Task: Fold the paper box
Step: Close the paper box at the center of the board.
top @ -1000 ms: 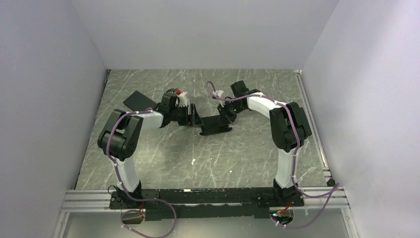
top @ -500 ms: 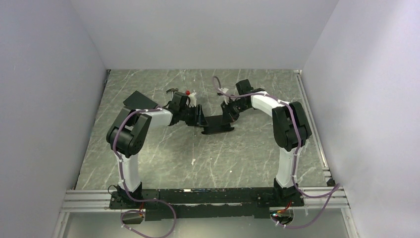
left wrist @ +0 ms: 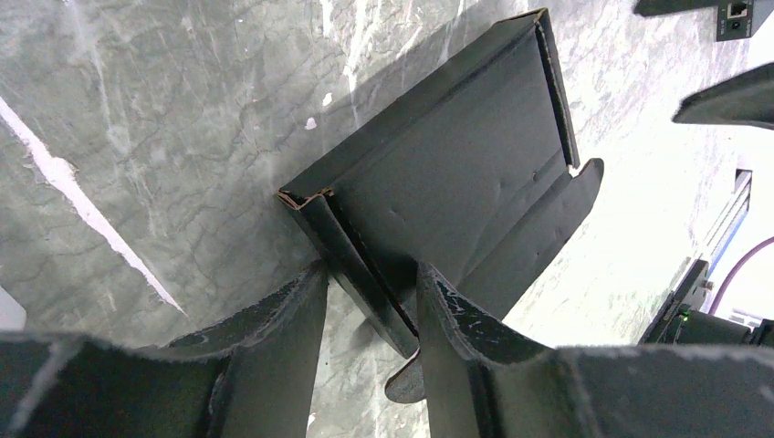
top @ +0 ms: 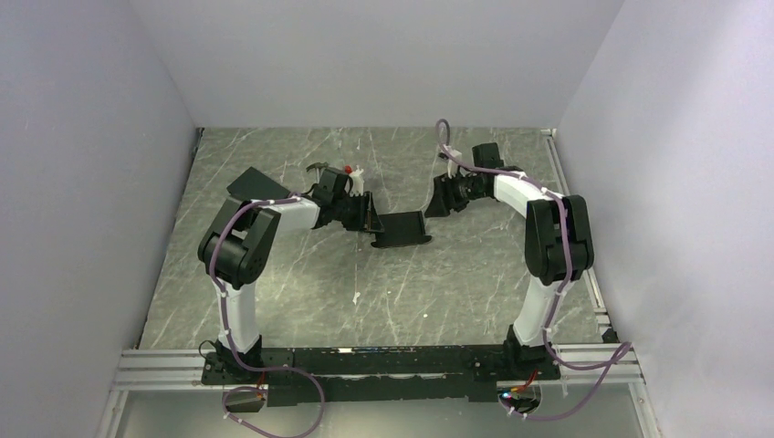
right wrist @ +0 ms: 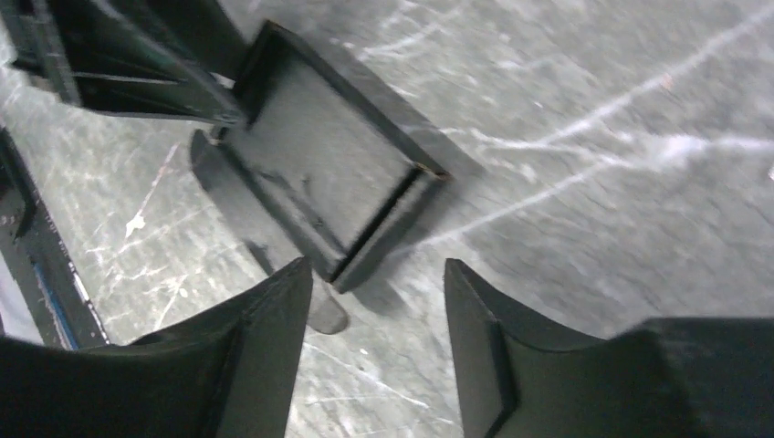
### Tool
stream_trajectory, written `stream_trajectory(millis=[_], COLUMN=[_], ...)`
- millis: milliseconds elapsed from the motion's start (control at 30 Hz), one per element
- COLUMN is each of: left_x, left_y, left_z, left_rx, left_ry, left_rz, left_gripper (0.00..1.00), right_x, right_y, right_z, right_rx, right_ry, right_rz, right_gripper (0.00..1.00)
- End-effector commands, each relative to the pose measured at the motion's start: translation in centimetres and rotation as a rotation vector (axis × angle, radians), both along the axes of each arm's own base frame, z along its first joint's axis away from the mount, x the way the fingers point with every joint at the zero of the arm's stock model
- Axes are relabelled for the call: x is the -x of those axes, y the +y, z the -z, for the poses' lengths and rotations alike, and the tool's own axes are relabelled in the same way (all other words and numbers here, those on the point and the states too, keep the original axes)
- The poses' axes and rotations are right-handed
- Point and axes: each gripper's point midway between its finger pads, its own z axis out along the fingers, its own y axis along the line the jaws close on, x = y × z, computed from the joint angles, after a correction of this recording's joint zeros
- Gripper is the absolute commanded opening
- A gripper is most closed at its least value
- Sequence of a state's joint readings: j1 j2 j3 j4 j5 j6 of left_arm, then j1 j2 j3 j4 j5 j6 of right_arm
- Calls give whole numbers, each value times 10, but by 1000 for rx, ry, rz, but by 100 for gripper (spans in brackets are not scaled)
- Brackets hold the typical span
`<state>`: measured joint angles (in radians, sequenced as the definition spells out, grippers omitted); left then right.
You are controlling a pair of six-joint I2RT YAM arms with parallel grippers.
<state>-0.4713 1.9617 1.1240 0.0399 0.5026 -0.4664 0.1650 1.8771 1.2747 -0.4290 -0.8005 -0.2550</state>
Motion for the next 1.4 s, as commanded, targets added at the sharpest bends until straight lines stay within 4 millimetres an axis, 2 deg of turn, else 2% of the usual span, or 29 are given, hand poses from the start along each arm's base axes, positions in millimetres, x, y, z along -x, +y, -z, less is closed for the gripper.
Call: stream_trajectory(millis=[0, 100, 400, 667, 833, 1067, 1300, 1367], left_x=[16, 17, 16, 15, 15, 11, 11, 12], left_y=[17, 16, 12, 6, 5, 7, 22, 24], left_z=[44, 42, 37, 31, 25, 0, -21, -23], left_rx=[-133, -123, -94, -57, -32, 89, 188, 228], left_ry=[81, 80, 76, 67, 62, 30, -19, -13], left_rz=[-16, -14, -10, -11, -18, -52, -117, -132], left_gripper=[46, 46, 47, 48, 50, 60, 79, 81], right_x=[-10, -6, 5, 11, 10, 9, 9, 10], right_y=[-10, -7, 11, 14, 12, 9, 5, 4], right_z=[27, 37, 43, 64, 69, 68, 70, 71], right_rx=[-4, -28, -148, -83, -77, -101, -140, -153], right_ry=[114, 176, 305, 345, 364, 376, 411, 424], right_rz=[125, 125, 108, 121, 141, 154, 165, 169], right_gripper=[62, 65, 64, 53, 36, 19, 13, 12])
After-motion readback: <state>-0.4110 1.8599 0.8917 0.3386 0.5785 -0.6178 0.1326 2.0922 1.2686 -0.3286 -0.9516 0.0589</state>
